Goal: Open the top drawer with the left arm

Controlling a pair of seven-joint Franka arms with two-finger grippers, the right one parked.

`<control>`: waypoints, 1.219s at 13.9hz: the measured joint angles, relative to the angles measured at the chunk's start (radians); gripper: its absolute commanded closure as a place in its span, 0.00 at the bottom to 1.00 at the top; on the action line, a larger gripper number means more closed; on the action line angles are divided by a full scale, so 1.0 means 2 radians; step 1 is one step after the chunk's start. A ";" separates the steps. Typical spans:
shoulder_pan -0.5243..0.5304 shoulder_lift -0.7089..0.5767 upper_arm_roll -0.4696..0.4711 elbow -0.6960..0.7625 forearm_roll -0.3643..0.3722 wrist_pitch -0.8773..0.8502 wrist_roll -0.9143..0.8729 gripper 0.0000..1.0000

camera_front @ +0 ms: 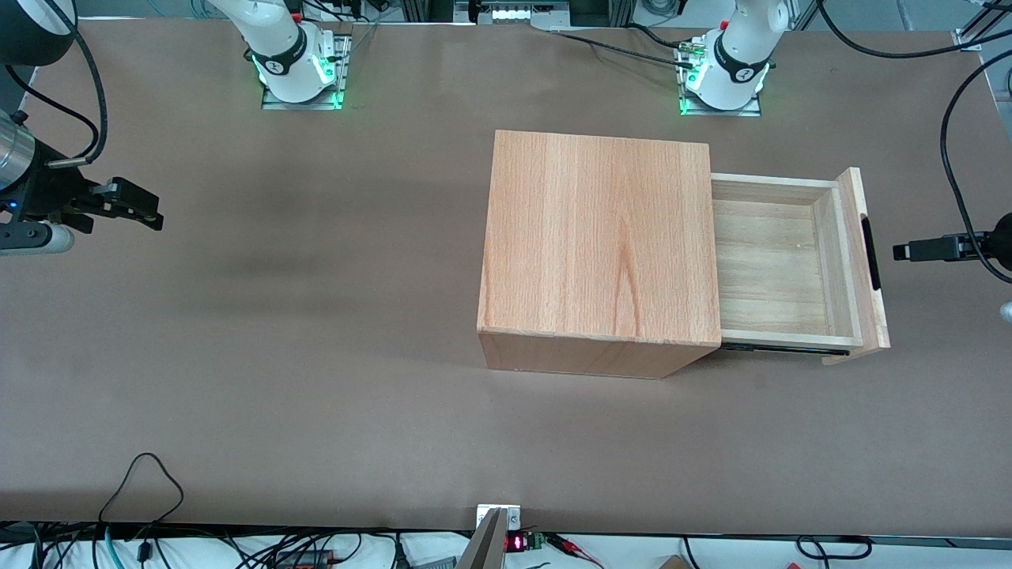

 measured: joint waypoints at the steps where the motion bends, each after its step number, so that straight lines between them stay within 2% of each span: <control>1: -0.007 -0.004 0.000 0.001 0.012 -0.001 -0.001 0.00; 3: -0.022 -0.014 -0.001 0.001 0.025 -0.003 -0.002 0.00; 7: -0.056 -0.032 -0.001 0.003 0.026 -0.006 -0.032 0.00; 17: -0.080 -0.049 -0.002 0.006 0.024 -0.004 -0.041 0.00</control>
